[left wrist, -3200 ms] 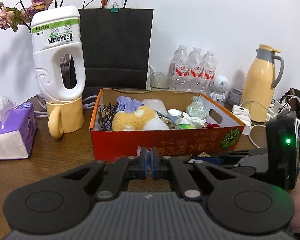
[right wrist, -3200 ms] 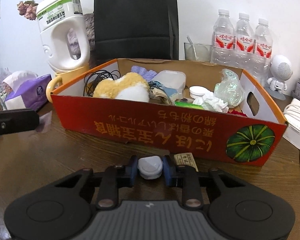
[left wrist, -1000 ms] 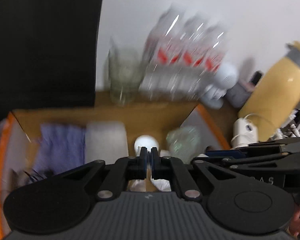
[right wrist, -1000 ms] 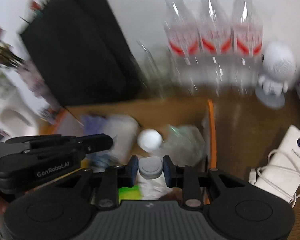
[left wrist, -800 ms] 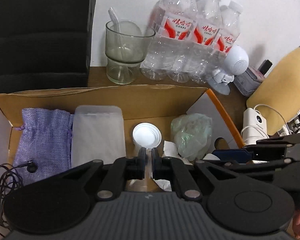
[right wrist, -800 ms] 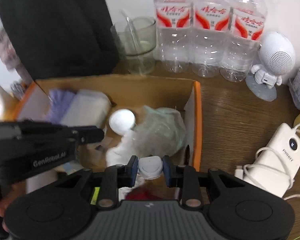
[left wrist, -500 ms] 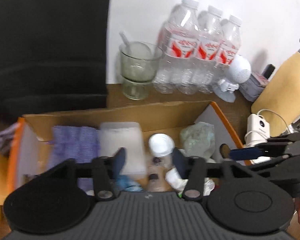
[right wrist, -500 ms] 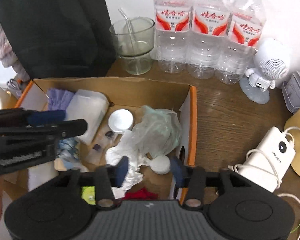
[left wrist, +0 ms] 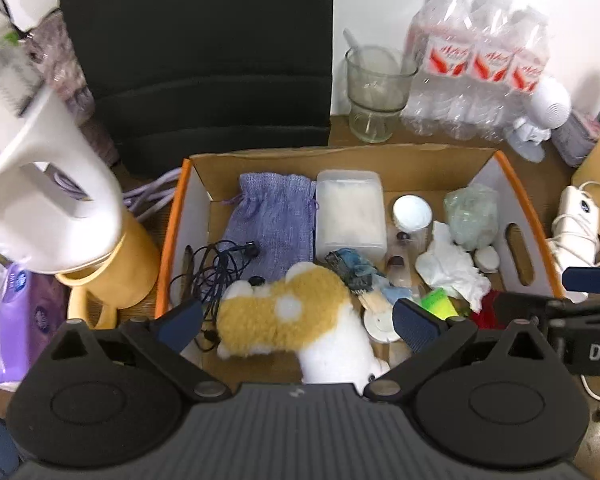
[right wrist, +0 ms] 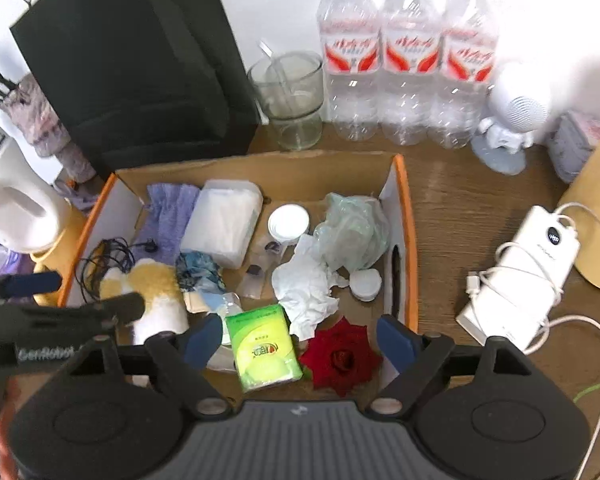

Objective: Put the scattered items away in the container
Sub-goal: 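Open the right tool to drop the cap into the box, then lift both tools away from the box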

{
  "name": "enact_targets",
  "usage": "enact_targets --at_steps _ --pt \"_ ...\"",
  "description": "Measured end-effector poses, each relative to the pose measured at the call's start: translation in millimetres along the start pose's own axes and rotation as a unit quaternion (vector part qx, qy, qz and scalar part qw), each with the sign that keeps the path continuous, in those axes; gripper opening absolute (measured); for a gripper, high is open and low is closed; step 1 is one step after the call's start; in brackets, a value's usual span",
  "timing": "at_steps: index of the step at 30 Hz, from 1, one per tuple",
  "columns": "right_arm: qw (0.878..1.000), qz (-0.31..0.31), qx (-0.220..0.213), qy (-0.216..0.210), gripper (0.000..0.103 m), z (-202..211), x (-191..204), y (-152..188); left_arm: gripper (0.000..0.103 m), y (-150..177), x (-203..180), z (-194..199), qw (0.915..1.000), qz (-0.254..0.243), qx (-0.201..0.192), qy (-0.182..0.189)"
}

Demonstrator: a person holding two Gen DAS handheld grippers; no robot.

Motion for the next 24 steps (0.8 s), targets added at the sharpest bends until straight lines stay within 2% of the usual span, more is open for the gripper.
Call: enact_targets --at_steps 3,6,8,10,14,17,19,24 --pt "0.998 0.017 -0.057 0.028 0.086 15 8 18 0.103 17 4 15 0.9987 0.016 -0.047 -0.008" --pt "0.991 0.026 -0.118 0.054 0.089 23 12 41 0.103 41 9 30 0.991 0.028 -0.129 -0.022" --pt "0.989 0.02 -0.137 0.058 0.089 22 11 54 0.103 55 11 36 0.9852 0.033 -0.164 -0.036" --pt "0.985 0.016 -0.162 0.059 0.089 25 11 68 0.103 71 13 44 0.9758 0.032 -0.214 -0.033" --pt "0.969 0.031 -0.238 0.06 0.089 33 15 97 0.103 104 18 57 0.9492 0.038 -0.312 -0.007" --pt "0.962 0.031 -0.269 0.042 0.089 33 18 118 0.103 127 21 59 0.9336 0.057 -0.354 0.012" --pt "0.957 0.025 -0.286 0.036 0.089 33 18 132 0.103 138 23 58 0.9278 0.065 -0.367 0.015" --pt "0.952 0.014 -0.304 0.034 0.089 35 21 157 0.103 160 23 53 0.9289 0.044 -0.368 -0.01"
Point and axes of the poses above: each gripper's, at about its wrist camera, not at the fingertips, and z roughly against the way its jaws point, x to its left, y to its underside, the point moved 4 cm from there along -z, roughly the way its jaws point, and after that the axes turned 4 degrees about x, right-handed, at the moved point
